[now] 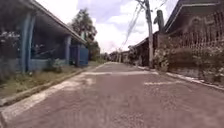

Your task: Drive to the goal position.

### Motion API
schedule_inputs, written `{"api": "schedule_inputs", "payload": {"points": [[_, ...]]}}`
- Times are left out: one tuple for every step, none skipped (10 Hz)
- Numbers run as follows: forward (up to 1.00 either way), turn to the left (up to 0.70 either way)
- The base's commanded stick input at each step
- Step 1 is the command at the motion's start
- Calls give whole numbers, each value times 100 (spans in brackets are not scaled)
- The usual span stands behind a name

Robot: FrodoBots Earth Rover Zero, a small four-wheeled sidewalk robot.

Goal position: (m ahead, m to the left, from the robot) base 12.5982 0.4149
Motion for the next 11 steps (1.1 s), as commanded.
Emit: {"api": "schedule_inputs", "payload": {"points": [[100,0],[100,0],[100,0],[100,0],[100,0],[100,0],[100,0],[100,0],[100,0],[100,0],[100,0]]}}
